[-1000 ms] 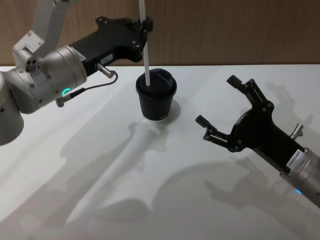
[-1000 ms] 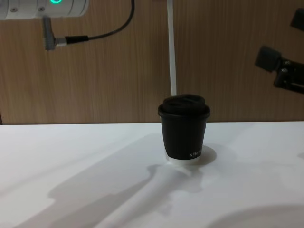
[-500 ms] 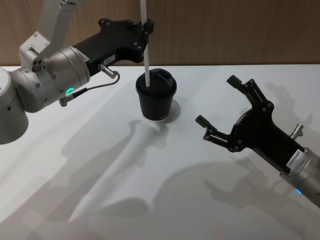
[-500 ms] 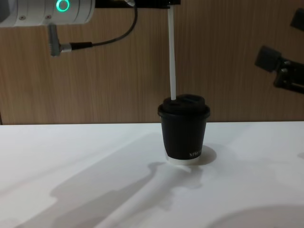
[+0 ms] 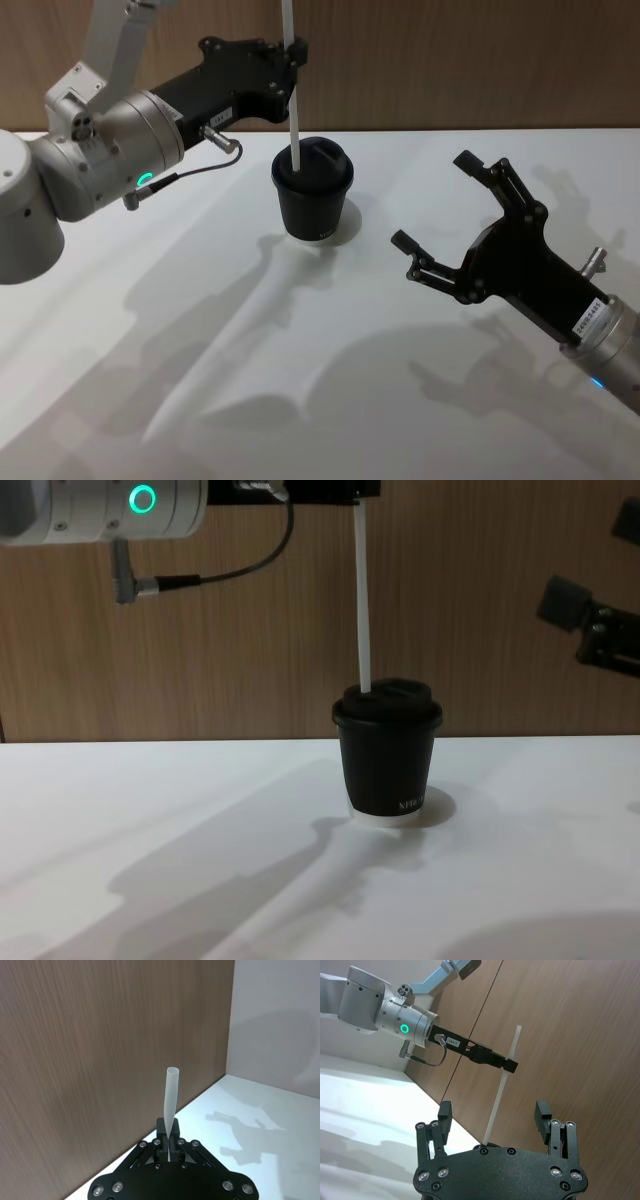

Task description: Pick up the straw with one hand, pass it to the other hand, and insert it into the cup.

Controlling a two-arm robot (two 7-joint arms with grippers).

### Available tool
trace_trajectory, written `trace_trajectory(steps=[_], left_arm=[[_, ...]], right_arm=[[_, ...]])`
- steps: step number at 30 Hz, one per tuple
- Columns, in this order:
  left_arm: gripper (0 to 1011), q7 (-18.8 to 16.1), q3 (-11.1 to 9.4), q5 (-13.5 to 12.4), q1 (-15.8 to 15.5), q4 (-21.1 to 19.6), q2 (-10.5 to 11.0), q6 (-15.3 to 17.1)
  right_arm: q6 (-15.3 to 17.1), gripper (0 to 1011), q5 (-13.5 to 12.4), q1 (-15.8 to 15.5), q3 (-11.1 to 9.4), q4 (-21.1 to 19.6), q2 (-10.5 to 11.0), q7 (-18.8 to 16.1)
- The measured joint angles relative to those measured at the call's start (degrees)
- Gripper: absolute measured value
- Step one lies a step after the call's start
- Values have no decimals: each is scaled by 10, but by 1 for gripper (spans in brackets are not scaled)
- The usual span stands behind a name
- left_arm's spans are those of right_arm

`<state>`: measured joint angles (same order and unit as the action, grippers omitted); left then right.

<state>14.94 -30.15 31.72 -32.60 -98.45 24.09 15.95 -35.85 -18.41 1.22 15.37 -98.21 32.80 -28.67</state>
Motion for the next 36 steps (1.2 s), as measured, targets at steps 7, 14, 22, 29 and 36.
trace_trajectory(steps=[7,14,22,29,36], left_arm=[[19,0,1,-4,0,6,-4,2],[19,3,1,-6,0,17,-12,3],[19,4,2,-10,0,31,-22,-3],[19,3,2,-18,1,43,-28,-7],[19,2,4,-23,3,49,-33,-10]], right_arm=[[0,1001,0,0,0,0,0,0],[0,1001,0,0,0,0,0,0],[0,1001,0,0,0,0,0,0],[0,1001,0,0,0,0,0,0],[0,1001,0,0,0,0,0,0]])
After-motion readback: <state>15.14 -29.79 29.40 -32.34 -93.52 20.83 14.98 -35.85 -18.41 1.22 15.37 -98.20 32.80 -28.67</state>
